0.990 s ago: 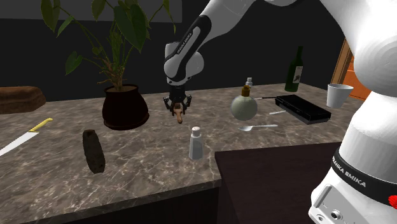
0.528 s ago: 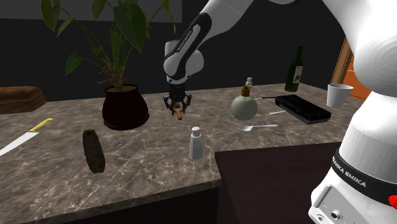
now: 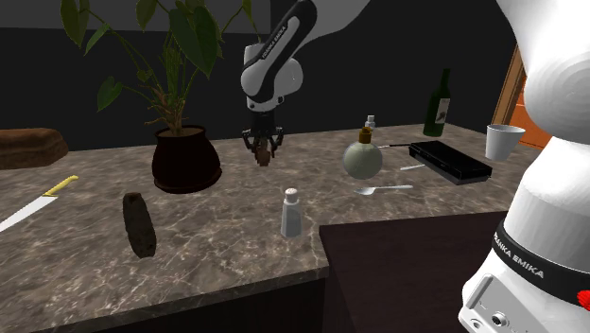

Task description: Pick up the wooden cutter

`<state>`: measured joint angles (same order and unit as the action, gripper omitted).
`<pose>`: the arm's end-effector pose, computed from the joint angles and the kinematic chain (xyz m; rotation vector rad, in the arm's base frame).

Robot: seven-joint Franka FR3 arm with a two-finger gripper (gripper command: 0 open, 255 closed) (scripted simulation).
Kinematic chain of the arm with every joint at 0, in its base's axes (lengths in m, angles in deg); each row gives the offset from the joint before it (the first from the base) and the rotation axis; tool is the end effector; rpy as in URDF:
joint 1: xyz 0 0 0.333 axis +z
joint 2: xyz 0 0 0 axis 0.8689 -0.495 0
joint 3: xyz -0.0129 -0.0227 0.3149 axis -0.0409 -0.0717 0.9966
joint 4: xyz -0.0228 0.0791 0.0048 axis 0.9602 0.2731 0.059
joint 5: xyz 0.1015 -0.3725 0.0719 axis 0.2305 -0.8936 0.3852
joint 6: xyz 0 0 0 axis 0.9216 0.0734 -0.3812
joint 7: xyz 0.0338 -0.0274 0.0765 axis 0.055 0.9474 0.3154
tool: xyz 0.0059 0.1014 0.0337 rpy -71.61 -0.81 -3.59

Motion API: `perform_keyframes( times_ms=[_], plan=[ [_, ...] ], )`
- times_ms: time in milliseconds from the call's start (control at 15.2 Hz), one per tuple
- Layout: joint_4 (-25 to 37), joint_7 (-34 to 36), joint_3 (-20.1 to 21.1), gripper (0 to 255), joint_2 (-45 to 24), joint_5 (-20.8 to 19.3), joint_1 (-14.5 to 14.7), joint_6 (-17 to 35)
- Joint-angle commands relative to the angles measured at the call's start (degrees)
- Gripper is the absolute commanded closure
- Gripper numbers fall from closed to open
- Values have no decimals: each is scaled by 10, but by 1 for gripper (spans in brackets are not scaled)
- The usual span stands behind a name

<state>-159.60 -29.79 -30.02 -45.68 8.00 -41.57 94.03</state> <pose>0.5807 0.3691 0.2065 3.1171 0.2549 0.1524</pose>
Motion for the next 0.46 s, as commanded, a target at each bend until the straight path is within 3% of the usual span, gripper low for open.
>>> perform_keyframes(
  times_ms=[0,396],
  plan=[
    [-1,-2,3,255,11,4,-2,-9],
    [-2,-8,10,255,32,11,-6,-29]
  ],
)
